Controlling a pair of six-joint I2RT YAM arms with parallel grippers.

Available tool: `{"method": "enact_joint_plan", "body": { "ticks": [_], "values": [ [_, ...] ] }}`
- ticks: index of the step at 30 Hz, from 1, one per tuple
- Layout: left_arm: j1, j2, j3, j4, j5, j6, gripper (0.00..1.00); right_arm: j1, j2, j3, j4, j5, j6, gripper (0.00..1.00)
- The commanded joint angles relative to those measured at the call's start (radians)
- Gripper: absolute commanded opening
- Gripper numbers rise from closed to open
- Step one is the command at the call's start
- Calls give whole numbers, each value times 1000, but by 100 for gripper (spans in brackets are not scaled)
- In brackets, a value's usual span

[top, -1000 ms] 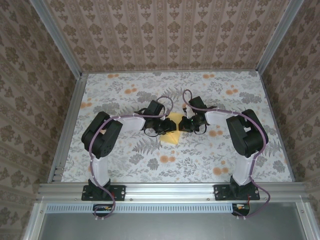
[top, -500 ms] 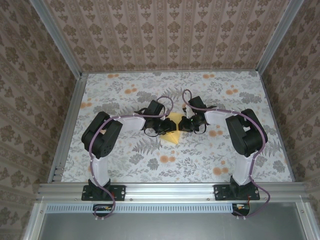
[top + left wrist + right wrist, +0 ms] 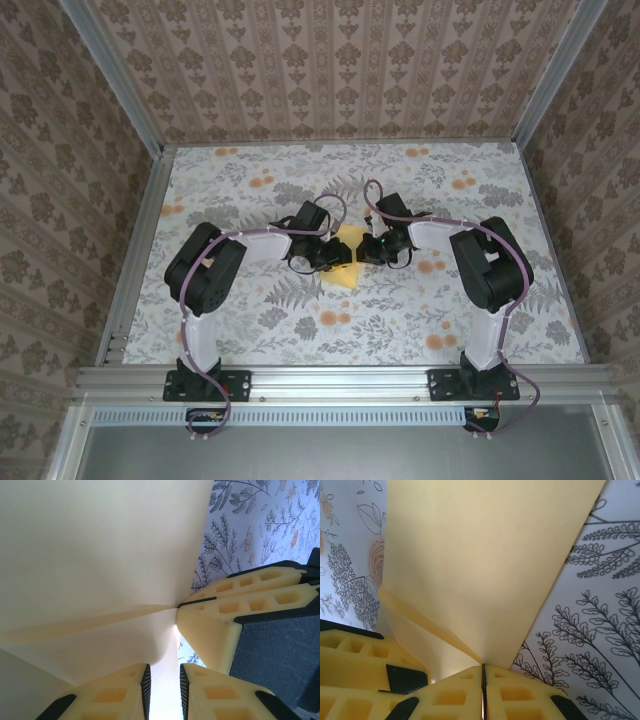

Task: Fold a paper plane with a square sheet of paper (pick it up from the middle)
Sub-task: Fold the triangle a second time at the center of the table.

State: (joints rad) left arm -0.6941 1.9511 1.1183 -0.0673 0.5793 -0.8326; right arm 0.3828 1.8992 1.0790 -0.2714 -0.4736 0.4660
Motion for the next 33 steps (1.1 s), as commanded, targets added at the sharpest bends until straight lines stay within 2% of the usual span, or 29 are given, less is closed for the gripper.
{"method": "enact_joint_plan", "body": {
  "ticks": [1,33],
  "values": [
    [-5,27,29,-26,1,30,24,7,10,19,-48,31,-19,9],
    [-5,37,23,-22,5,26,24,7,-34,-13,-69,62,0,11]
  ]
}}
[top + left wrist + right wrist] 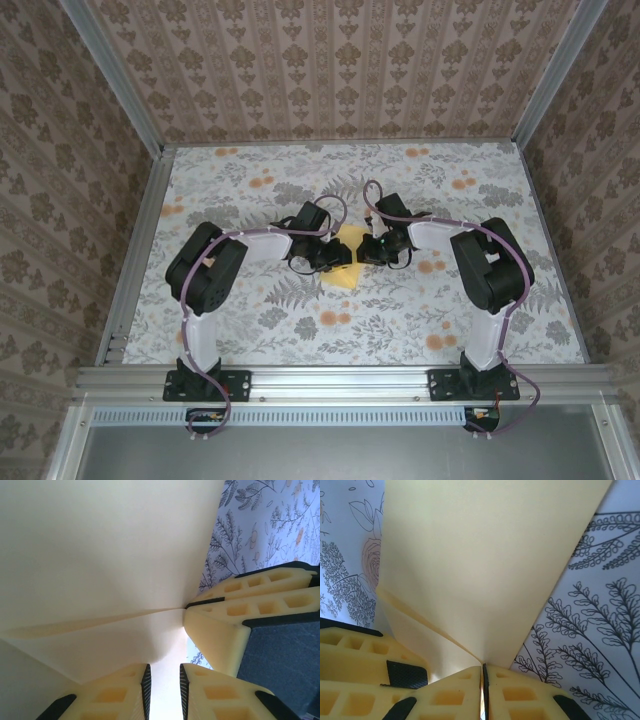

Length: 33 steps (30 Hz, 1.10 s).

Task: Fold a paper plane with a square sheet of paper (pick it up from the middle)
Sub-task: Fold the triangle a second time at the center of the table.

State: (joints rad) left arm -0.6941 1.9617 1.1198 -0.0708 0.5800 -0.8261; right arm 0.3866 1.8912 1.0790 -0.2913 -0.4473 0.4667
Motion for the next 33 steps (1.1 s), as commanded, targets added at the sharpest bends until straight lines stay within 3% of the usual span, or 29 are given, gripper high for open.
{"method": "enact_joint_plan", "body": {
  "ticks": [1,7,14,21,33],
  "values": [
    [-6,27,22,-18,5,19,24,3,-26,-13,-49,35,0,11],
    [-6,31,24,-26,4,21,23,2,-68,-16,-43,37,13,19],
    [-5,32,26,-26,7,24,20,1,-120,-29,-42,40,18,20],
    [-6,32,31,-34,11,39,18,5,-70,-13,-26,-5,32,16],
    [-9,35,49,-59,14,64,18,5,55,107,-81,94,42,16]
  ]
}}
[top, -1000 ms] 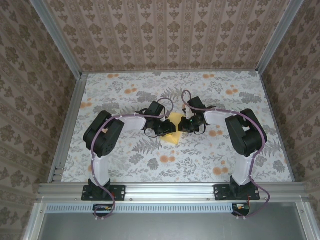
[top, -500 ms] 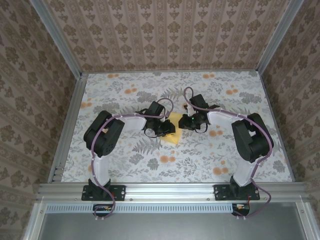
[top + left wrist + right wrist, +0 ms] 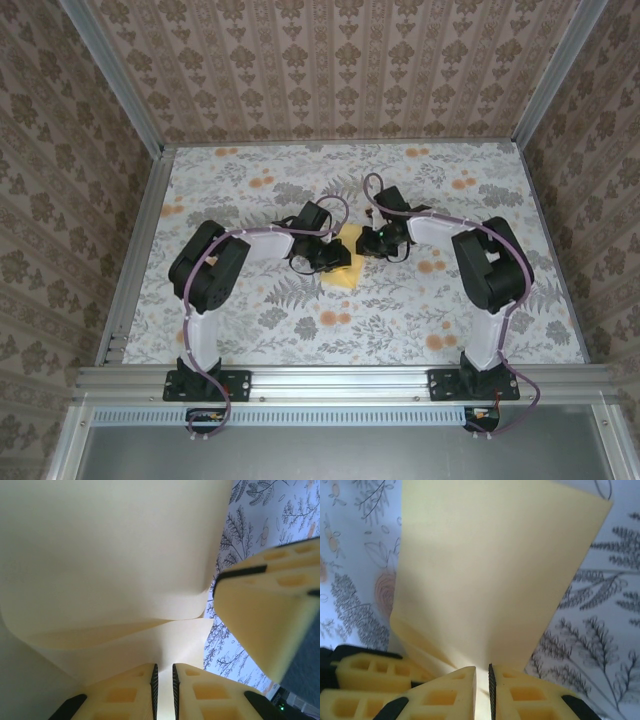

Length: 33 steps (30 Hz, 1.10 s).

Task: Fold a paper plane with a square sheet of paper (pick it up from the middle)
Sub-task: Fold the triangle a second time at the center of the table.

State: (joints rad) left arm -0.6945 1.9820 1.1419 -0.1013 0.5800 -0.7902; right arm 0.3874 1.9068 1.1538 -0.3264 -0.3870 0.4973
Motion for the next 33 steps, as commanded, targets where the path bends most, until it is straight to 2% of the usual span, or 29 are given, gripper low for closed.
{"method": "enact_joint_plan", "body": {
  "ticks": [1,17,25,33],
  "values": [
    [-10,14,27,-31,16,29,18,2,46,34,-45,35,15,16],
    [-16,43,48,-72,-4,32,17,2,56,25,-43,30,19,16],
    [-16,47,47,-89,-31,13,15,-3,-77,-35,-13,0,34,15],
    [-16,48,44,-92,-44,3,12,-1,-186,-209,109,-132,121,8]
  ]
}}
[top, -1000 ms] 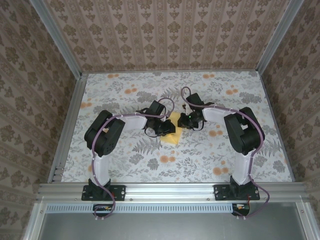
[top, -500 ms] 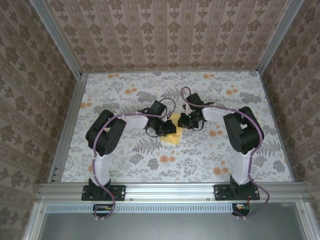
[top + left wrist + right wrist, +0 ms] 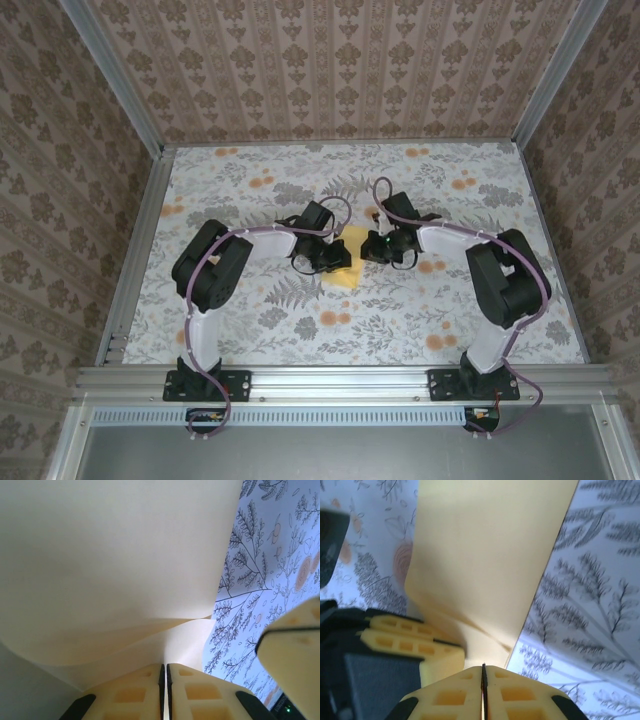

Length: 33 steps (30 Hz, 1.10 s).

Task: Fold a paper plane with a square sheet of paper (pick it up from the middle)
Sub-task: Fold the triangle a second time at the center of the table.

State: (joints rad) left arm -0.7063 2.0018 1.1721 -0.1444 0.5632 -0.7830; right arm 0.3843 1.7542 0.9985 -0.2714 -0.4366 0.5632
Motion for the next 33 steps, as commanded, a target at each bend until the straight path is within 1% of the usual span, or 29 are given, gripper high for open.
{"method": "enact_joint_plan", "body": {
  "ticks": [1,3,7,13,29,33],
  "values": [
    [-4,29,12,-50,-27,-5,11,5,-36,-67,68,-106,65,7],
    [-3,29,13,-52,-30,-7,11,20,-46,-85,89,-139,74,7],
    [-4,28,11,-55,-36,-11,10,54,-65,-110,102,-161,68,7],
    [-3,29,9,-55,-36,-13,10,89,-63,-130,121,-168,68,7],
    [-4,23,10,-57,-39,-16,10,103,5,-130,59,-104,34,6],
    [-4,23,10,-58,-41,-18,10,105,14,-127,33,-69,22,6]
  ]
}}
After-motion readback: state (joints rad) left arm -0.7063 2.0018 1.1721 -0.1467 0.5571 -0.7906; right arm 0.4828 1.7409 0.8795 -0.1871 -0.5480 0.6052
